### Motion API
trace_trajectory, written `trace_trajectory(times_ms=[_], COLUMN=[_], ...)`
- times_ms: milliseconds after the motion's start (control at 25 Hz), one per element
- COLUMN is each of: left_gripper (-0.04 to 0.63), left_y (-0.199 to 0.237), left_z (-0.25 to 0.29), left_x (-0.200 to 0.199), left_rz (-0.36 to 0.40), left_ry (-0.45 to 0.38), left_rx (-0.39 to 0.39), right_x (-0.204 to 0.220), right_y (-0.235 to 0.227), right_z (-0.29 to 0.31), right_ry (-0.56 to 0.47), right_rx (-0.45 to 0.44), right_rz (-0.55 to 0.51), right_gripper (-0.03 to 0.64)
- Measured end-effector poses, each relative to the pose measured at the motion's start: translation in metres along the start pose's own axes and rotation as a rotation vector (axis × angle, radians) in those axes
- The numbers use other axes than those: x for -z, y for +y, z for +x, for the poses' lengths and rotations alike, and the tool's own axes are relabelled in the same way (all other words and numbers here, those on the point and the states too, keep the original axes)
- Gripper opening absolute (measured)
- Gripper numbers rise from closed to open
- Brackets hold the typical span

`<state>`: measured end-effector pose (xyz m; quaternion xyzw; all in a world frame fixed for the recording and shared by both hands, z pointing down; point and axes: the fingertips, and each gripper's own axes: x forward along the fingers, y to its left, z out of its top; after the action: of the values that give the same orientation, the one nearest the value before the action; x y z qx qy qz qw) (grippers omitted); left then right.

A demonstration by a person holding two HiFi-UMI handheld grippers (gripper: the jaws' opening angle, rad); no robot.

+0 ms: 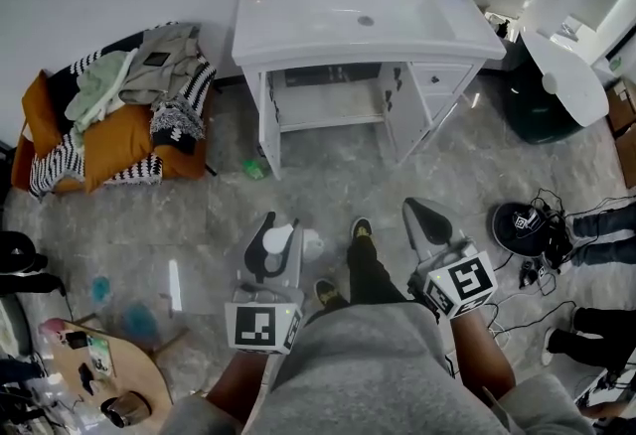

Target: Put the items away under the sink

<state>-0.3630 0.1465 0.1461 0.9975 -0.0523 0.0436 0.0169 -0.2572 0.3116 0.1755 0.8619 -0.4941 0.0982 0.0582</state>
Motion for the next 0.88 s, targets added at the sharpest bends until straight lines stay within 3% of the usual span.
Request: trace_trajectory(times_ms=[360, 880], left_gripper=[0.15, 0.15], left_y=[0.001, 0.002], left_z=[0.024, 0.115], left_x=[0.002, 0.001], left_rz=[0.015, 0.033], left_ry=[0.017, 0.07], left_rx=[-0.015, 0.002], right_x=[0.001, -0.006], right_y=[-0.022, -0.093], right_z=[0.024, 0.09], right_ry=[0.004, 0.019], right_rx=[-0.021, -0.029], right_rz=[0.004, 0.035], right_gripper=[-0.002, -0.002])
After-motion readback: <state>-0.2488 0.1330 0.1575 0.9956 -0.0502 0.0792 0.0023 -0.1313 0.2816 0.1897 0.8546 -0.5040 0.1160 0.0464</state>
